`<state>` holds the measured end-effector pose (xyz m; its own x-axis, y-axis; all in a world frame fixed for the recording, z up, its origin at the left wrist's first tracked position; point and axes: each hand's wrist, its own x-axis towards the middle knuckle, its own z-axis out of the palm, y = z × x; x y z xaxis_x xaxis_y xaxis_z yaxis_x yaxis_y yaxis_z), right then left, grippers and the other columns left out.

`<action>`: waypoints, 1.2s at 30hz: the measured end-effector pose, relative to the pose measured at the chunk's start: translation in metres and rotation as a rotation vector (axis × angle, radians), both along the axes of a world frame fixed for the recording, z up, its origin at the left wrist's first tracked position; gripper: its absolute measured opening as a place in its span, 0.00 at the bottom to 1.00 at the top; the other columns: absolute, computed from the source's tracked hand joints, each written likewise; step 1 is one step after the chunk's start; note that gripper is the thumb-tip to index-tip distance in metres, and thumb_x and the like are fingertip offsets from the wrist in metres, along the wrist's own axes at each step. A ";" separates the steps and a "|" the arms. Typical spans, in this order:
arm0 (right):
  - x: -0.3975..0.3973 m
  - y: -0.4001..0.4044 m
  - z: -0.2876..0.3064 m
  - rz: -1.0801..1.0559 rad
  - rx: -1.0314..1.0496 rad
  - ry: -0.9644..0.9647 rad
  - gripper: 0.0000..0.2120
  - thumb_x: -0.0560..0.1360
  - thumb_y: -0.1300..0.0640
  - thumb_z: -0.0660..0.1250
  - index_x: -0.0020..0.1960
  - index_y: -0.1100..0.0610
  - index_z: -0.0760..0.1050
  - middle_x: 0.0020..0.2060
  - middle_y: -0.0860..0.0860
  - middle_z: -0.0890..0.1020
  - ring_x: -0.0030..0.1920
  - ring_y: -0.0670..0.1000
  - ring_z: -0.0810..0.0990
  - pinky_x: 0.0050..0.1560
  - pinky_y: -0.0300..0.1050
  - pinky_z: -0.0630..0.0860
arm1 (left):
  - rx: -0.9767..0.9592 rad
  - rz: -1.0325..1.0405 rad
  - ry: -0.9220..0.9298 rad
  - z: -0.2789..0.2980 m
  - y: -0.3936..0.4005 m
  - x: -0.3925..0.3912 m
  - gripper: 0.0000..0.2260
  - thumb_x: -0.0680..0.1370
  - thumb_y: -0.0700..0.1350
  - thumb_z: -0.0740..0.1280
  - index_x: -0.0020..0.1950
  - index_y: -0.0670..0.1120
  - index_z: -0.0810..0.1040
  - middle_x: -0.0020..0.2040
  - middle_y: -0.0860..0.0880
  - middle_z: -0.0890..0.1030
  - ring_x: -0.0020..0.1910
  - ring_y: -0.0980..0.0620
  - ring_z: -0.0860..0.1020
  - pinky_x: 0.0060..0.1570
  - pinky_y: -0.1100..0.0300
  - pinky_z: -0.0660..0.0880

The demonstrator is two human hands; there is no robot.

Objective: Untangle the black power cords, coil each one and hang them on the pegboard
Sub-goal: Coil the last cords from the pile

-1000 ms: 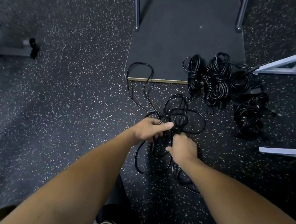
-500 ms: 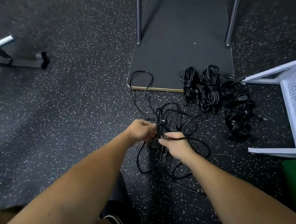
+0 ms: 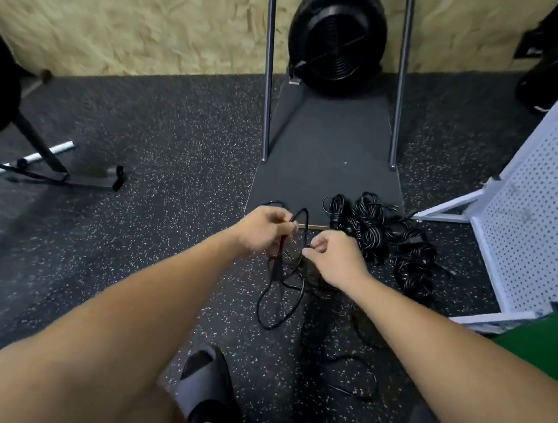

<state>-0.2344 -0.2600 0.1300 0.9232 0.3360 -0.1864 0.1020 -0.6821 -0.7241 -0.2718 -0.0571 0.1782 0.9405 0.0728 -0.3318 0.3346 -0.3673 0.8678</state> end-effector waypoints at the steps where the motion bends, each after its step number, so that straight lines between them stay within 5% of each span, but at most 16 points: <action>1: 0.006 -0.005 0.018 -0.018 -0.022 -0.079 0.18 0.77 0.45 0.80 0.62 0.51 0.82 0.54 0.47 0.84 0.56 0.52 0.84 0.59 0.51 0.81 | 0.050 -0.036 -0.041 0.016 -0.002 0.003 0.09 0.87 0.42 0.69 0.47 0.45 0.82 0.40 0.49 0.79 0.36 0.52 0.74 0.37 0.59 0.71; 4: 0.022 -0.015 0.070 0.062 -0.005 -0.153 0.33 0.79 0.47 0.78 0.79 0.50 0.69 0.69 0.48 0.75 0.66 0.53 0.77 0.69 0.54 0.75 | 0.108 -0.136 -0.150 0.073 -0.015 0.008 0.08 0.88 0.44 0.66 0.55 0.44 0.85 0.42 0.47 0.77 0.37 0.51 0.73 0.36 0.61 0.72; 8: 0.035 -0.025 0.139 0.034 0.284 -0.035 0.08 0.85 0.54 0.70 0.61 0.55 0.79 0.53 0.52 0.89 0.49 0.58 0.87 0.50 0.50 0.80 | 0.057 -0.171 -0.309 0.141 -0.031 0.011 0.10 0.89 0.46 0.66 0.58 0.42 0.84 0.41 0.49 0.77 0.37 0.52 0.72 0.35 0.61 0.69; 11: 0.034 -0.041 0.190 -0.032 0.516 0.096 0.11 0.85 0.60 0.67 0.55 0.69 0.81 0.48 0.64 0.89 0.44 0.58 0.90 0.43 0.49 0.84 | -0.008 -0.116 -0.399 0.164 -0.032 0.009 0.11 0.90 0.47 0.64 0.59 0.42 0.83 0.39 0.49 0.76 0.37 0.51 0.72 0.36 0.60 0.70; 16: 0.021 -0.058 0.243 -0.018 0.660 -0.001 0.13 0.85 0.57 0.72 0.50 0.67 0.84 0.39 0.60 0.85 0.45 0.59 0.91 0.47 0.52 0.88 | -0.104 -0.077 -0.327 0.164 -0.044 -0.008 0.15 0.88 0.54 0.66 0.61 0.44 0.86 0.43 0.48 0.77 0.38 0.51 0.74 0.39 0.57 0.70; 20: 0.014 -0.052 0.259 -0.035 0.709 -0.029 0.15 0.86 0.55 0.70 0.50 0.67 0.83 0.34 0.55 0.83 0.38 0.55 0.88 0.39 0.46 0.85 | -0.248 -0.151 -0.261 0.159 -0.074 -0.030 0.19 0.89 0.55 0.63 0.66 0.42 0.84 0.43 0.52 0.82 0.39 0.52 0.73 0.36 0.59 0.70; 27: 0.027 -0.051 0.248 -0.212 0.815 0.080 0.11 0.85 0.57 0.70 0.48 0.63 0.83 0.34 0.53 0.82 0.37 0.53 0.88 0.33 0.42 0.80 | -0.123 -0.213 -0.343 0.163 -0.083 -0.031 0.14 0.89 0.51 0.66 0.58 0.42 0.85 0.42 0.45 0.81 0.33 0.52 0.69 0.31 0.62 0.67; 31: 0.045 -0.050 0.241 -0.225 0.858 0.108 0.11 0.85 0.56 0.70 0.50 0.63 0.83 0.35 0.53 0.81 0.36 0.52 0.86 0.33 0.42 0.77 | -0.312 -0.222 -0.249 0.162 -0.084 -0.021 0.18 0.90 0.49 0.62 0.63 0.33 0.78 0.39 0.43 0.78 0.38 0.49 0.79 0.47 0.59 0.80; 36: 0.064 -0.046 0.233 -0.179 0.753 -0.029 0.14 0.84 0.54 0.72 0.47 0.64 0.85 0.35 0.54 0.82 0.35 0.53 0.84 0.32 0.44 0.74 | -0.439 -0.272 -0.136 0.150 -0.085 -0.010 0.18 0.92 0.51 0.58 0.64 0.36 0.77 0.39 0.46 0.72 0.30 0.53 0.63 0.30 0.60 0.67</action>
